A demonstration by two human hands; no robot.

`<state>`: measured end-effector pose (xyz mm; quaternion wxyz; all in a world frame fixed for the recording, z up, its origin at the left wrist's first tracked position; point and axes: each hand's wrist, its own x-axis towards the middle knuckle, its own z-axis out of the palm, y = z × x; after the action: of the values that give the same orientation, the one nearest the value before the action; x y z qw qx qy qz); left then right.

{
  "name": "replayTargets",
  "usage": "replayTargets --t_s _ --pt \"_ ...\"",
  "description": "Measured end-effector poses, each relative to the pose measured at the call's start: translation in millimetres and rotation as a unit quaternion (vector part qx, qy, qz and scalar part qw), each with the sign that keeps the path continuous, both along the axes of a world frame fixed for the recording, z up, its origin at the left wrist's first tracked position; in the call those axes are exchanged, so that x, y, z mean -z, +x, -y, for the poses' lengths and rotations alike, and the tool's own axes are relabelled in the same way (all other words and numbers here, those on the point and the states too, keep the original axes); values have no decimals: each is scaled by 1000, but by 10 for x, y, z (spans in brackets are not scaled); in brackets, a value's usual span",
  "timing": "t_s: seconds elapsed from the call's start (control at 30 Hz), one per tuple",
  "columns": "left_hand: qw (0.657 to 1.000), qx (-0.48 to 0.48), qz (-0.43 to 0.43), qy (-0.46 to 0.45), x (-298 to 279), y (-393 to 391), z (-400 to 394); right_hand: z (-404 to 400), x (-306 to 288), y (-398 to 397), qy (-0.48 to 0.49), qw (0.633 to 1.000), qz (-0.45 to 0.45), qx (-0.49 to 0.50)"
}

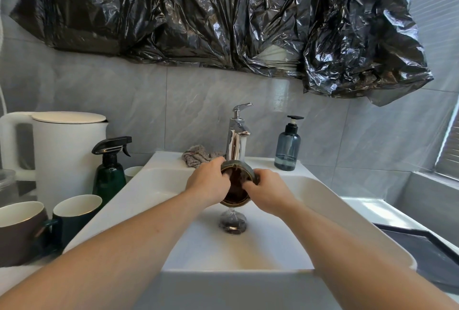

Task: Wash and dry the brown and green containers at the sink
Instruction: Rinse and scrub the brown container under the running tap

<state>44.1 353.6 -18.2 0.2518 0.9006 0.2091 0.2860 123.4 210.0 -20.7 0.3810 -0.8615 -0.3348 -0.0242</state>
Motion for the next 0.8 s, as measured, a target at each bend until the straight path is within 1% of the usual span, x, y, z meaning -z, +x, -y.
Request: replayTargets --t_s 0.13,0.2,0.3,0.33,0.4,0.5,0.63,0.73,0.8 --pt "999 -5 25 -37 0 7 7 11 -8 22 52 999 -15 -9" --pt "998 -19 34 -52 -5 22 18 6 -10 21 58 997 -48 -33" --pt "994 -36 61 -88 -18 40 -13 -29 -2 -18 6 991 -114 -73" --pt "992 -33 63 -101 -21 46 -31 -38 -3 -33 -11 989 -123 -77" --pt "992 -19 51 -118 -16 47 -60 -44 -5 -35 -20 990 -117 -74" --pt "992 11 12 -122 13 34 -64 0 -9 -19 -31 995 -82 -45" --pt "995 30 -18 -95 40 28 -46 38 -18 6 -12 1000 -26 -1" --pt "998 16 -28 -54 21 0 -46 17 -30 14 28 999 -21 19" --pt "999 11 -32 -22 14 -19 -36 -4 -20 11 29 999 -11 22"
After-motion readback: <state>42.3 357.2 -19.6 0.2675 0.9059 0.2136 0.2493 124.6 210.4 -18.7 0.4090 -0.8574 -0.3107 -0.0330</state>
